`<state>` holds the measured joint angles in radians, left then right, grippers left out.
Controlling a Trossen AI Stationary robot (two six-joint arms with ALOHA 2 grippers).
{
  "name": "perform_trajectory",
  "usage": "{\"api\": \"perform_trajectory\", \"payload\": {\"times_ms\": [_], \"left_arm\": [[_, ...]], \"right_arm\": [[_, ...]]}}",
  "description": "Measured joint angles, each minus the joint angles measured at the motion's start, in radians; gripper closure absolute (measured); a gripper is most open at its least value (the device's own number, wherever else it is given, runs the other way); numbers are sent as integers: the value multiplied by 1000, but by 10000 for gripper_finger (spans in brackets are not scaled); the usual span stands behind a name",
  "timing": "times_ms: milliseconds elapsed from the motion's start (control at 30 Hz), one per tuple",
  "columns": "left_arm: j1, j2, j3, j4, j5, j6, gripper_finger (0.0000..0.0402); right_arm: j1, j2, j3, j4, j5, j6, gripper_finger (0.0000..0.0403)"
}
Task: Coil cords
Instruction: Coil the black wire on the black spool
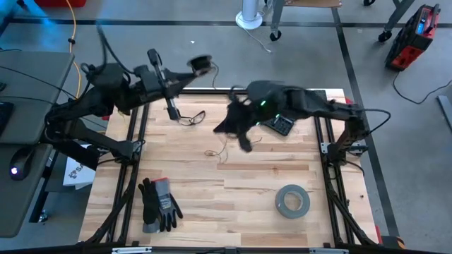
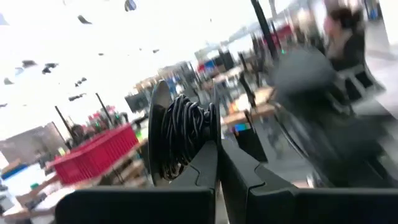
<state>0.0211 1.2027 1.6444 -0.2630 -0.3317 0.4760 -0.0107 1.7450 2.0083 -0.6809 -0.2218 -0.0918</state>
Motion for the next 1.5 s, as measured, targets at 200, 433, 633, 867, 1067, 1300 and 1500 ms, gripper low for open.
{"api": "perform_trajectory", "payload": {"times_ms": [200,433,633,867,1067,1300,1500], "left_arm": [[4,-25,0,64,49,-64,401],[4,-109,0,-62,64,-317,399],[5,-145,0,-63,128,-501,398],[5,-131,0,-19,151,-510,397],[5,-122,0,-19,151,-492,397],[5,-113,0,-14,150,-483,397],[5,-101,0,-7,150,-482,397]], "right_arm": [[28,39,-1,-142,206,-19,403],[30,-64,-1,-26,222,-40,403],[19,-100,1,112,315,-48,401],[-32,-71,0,166,302,75,329],[-36,-65,0,196,355,87,255],[-41,-62,0,192,436,38,247],[-51,-44,0,197,435,92,249]]}}
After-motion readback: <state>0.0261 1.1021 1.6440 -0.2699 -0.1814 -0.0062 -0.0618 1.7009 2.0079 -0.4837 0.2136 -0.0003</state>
